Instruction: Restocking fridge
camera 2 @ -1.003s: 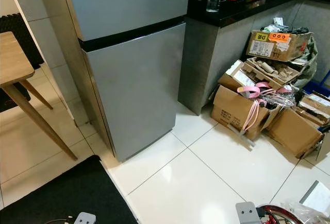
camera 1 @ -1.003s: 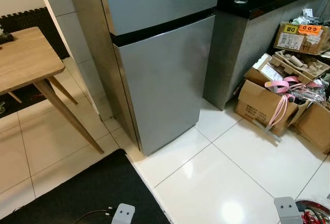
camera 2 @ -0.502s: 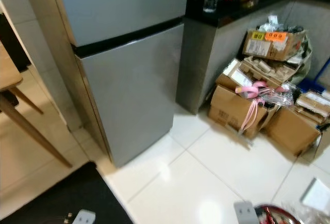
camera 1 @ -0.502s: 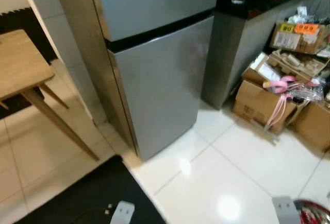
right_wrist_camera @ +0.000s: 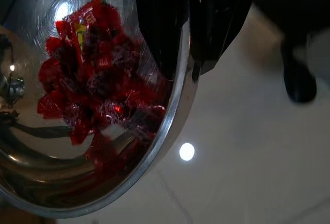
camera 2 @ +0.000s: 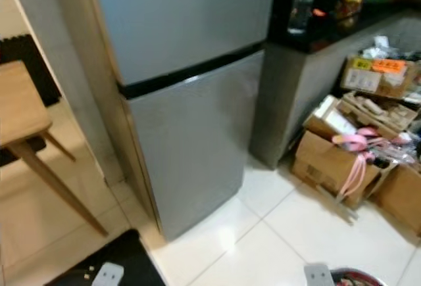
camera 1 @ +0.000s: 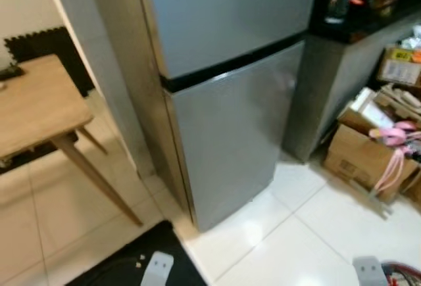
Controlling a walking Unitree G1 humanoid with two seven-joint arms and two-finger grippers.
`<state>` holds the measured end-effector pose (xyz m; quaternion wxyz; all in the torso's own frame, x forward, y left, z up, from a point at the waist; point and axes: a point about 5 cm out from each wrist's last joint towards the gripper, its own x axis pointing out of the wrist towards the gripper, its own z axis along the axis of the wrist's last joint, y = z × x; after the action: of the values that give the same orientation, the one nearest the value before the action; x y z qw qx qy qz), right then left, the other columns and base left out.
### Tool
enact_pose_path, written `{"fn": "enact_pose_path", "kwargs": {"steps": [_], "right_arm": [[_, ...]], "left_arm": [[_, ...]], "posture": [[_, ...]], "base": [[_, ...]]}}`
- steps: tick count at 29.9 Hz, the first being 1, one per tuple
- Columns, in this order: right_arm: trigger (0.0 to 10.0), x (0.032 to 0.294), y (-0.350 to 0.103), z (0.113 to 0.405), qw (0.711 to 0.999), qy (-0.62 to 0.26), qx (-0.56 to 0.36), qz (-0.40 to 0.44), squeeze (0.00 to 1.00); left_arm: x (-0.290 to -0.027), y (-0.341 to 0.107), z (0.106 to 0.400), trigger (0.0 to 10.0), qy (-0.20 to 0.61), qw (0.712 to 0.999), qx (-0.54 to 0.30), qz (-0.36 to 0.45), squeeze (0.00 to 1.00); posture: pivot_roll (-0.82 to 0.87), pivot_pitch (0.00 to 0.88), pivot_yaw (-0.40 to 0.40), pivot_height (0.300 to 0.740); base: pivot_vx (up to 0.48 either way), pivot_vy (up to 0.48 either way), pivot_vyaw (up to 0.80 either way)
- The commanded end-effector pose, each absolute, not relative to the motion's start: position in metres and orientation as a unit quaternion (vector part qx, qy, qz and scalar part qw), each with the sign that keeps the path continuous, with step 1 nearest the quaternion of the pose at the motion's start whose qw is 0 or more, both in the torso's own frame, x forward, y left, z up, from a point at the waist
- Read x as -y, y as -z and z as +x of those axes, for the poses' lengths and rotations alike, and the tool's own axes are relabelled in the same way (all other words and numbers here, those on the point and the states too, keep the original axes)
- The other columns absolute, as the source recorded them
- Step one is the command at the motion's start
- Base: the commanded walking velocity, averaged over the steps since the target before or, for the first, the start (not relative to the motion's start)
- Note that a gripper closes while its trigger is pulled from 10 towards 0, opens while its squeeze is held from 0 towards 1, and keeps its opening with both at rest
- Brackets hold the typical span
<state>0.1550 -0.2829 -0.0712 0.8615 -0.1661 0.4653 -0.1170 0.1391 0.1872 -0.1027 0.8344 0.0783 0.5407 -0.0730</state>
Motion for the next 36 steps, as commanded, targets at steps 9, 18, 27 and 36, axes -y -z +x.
{"fn": "enact_pose_path", "kwargs": {"steps": [9,18,27,36], "right_arm": [[10.0,0.2834,0.0719,0.1527,0.860,0.123,-0.467,-0.164,0.00],[10.0,0.2839,0.0719,0.1524,0.860,0.123,-0.468,-0.164,0.00],[10.0,0.2840,0.0722,0.1516,0.859,0.122,-0.469,-0.164,0.00],[10.0,0.2840,0.0725,0.1508,0.859,0.122,-0.470,-0.165,0.00]], "left_arm": [[-0.1897,0.1010,0.1432,10.0,0.064,0.839,-0.536,0.074,0.00],[-0.1888,0.1009,0.1438,10.0,0.067,0.838,-0.536,0.072,0.00],[-0.1902,0.1000,0.1459,10.0,0.056,0.843,-0.530,0.073,0.00],[-0.1905,0.0990,0.1482,10.0,0.056,0.845,-0.526,0.075,0.00]], "posture": [[-0.12,0.000,0.020,0.740],[-0.12,0.000,0.016,0.740],[-0.12,0.000,0.016,0.740],[-0.12,0.000,0.016,0.740]], "base": [[0.068,0.000,0.00],[0.000,-0.358,0.00],[0.000,-0.296,0.00],[0.000,0.000,0.00]]}}
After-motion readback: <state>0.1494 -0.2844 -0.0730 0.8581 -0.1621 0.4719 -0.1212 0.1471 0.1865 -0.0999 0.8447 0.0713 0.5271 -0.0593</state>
